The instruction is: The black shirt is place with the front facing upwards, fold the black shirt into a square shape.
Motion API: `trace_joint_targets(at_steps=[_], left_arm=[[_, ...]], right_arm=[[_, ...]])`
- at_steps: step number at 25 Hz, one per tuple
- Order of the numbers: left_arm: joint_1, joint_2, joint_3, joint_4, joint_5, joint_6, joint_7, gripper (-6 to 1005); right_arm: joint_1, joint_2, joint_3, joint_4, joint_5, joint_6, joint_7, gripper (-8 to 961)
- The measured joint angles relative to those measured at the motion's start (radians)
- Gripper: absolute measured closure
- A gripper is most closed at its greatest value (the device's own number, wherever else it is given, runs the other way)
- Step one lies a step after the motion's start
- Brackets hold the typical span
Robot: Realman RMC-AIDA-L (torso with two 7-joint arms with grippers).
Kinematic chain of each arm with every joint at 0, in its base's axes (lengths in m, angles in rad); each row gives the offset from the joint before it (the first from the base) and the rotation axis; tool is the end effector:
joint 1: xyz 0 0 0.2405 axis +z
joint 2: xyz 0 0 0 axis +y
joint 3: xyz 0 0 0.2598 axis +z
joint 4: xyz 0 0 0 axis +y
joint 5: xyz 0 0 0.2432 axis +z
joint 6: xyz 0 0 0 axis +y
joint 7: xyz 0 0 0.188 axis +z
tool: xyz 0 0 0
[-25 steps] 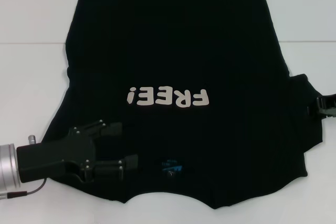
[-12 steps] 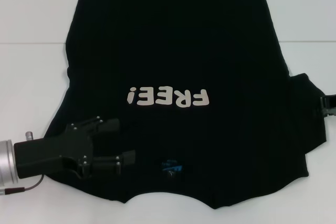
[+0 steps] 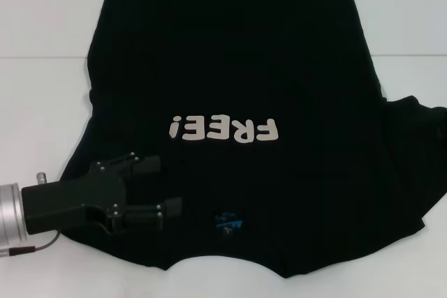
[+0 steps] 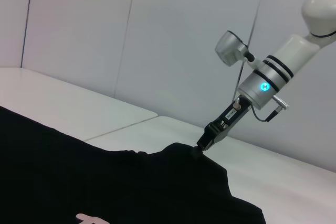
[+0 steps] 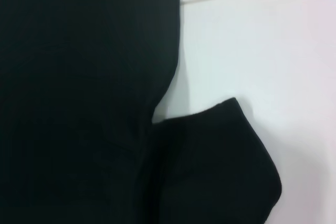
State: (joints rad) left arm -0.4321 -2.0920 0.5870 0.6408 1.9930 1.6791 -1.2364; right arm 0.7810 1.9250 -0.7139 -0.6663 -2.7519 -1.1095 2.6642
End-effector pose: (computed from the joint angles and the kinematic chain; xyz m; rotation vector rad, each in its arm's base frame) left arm -0.2896 0.3337 -0.0306 -2.6775 -0.5698 -0.8284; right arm 0.3421 0.4806 0.0450 -1.8665 1.5985 -0.0564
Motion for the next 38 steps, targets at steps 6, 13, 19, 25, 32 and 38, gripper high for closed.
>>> trace_joint_targets(at_steps=[6, 13, 19, 25, 32, 38], left_arm=[[0.000, 0.001, 0.002, 0.000, 0.001, -0.007, 0.000, 52], [-0.002, 0.001, 0.003, 0.001, 0.001, -0.009, -0.001, 52], [-0.007, 0.001, 0.000, -0.004, 0.001, -0.009, -0.002, 51], [-0.011, 0.005, -0.001, -0.021, -0.002, -0.015, -0.002, 51], [-0.012, 0.004, -0.007, -0.026, -0.009, -0.025, -0.030, 51], [-0.039, 0.050, -0.046, -0.029, -0.024, -0.029, -0.371, 51]], right_arm=[[0.021, 0.023, -0.006, -0.035, 0.001, -0.013, -0.004, 906], [0.085, 0.049, -0.021, -0.060, 0.026, -0.061, -0.053, 895], [0.148, 0.087, -0.129, -0.047, 0.024, -0.058, -0.048, 886], [0.154, 0.093, -0.134, -0.046, 0.143, -0.104, -0.081, 876], [0.078, 0.033, -0.044, 0.054, 0.506, -0.167, -0.274, 705], [-0.042, 0.003, 0.004, 0.137, 0.700, -0.219, -0.597, 348]])
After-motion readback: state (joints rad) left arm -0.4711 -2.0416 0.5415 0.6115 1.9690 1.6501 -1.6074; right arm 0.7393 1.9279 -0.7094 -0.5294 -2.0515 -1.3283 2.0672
